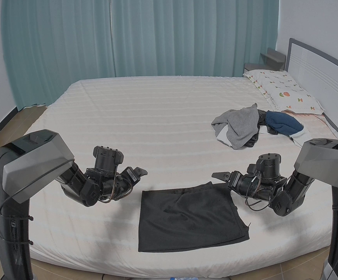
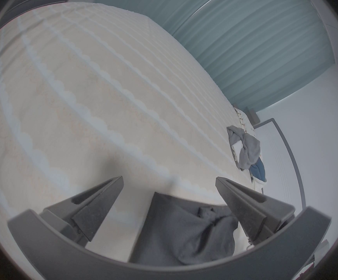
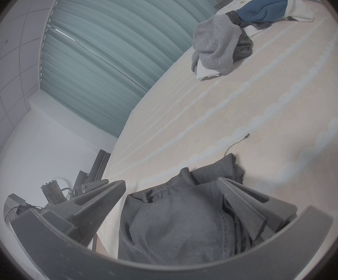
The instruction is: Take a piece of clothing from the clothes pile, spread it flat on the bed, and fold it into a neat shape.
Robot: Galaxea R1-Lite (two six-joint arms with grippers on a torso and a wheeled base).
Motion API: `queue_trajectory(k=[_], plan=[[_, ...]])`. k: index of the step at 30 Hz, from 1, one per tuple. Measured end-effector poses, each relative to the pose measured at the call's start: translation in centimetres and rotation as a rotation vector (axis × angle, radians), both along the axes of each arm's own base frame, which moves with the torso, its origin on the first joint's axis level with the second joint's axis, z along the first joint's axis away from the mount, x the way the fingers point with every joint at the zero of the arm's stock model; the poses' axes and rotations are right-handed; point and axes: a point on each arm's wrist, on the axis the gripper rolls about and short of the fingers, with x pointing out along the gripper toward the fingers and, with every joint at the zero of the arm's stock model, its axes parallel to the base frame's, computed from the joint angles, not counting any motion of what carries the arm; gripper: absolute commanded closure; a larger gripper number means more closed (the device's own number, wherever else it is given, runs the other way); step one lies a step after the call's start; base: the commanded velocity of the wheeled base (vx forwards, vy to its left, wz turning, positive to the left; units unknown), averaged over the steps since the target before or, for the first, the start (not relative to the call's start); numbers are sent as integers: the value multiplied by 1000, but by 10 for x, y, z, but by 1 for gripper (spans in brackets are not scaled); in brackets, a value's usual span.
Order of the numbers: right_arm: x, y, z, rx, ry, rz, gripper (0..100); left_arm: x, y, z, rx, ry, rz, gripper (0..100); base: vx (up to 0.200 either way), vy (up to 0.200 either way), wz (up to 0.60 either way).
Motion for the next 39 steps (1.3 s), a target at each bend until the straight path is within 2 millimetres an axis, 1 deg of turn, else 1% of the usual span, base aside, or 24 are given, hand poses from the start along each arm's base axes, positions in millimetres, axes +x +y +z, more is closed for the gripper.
queue_trajectory(k=[3,7,11,15,16,19,26,39], plan=[[2,-2,-1,-1,-1,-9,0,2,-8,-7,36,-7,-29,0,0,0,0],[4,-4,-3,-1,-2,-15,0,2,-12,-15,58,2,-45,0,0,0,0],[5,-5,-5,-2,-1,-18,0,-5,-28,-20,64,8,-88,0,0,0,0],[7,-6,-6,-2,0,-23,0,-5,-30,-23,79,8,-99,0,0,0,0],[8,-6,-6,-2,-1,-22,0,-6,-32,-24,84,7,-103,100,0,0,0],[10,-5,-6,-2,-3,-21,0,-6,-33,-26,98,6,-94,100,0,0,0],[11,-2,-9,-19,-12,-6,0,-5,-31,-31,153,-10,-11,100,0,0,0],[14,-1,-20,-38,-12,2,0,-6,-28,-33,137,-41,47,100,0,0,0]])
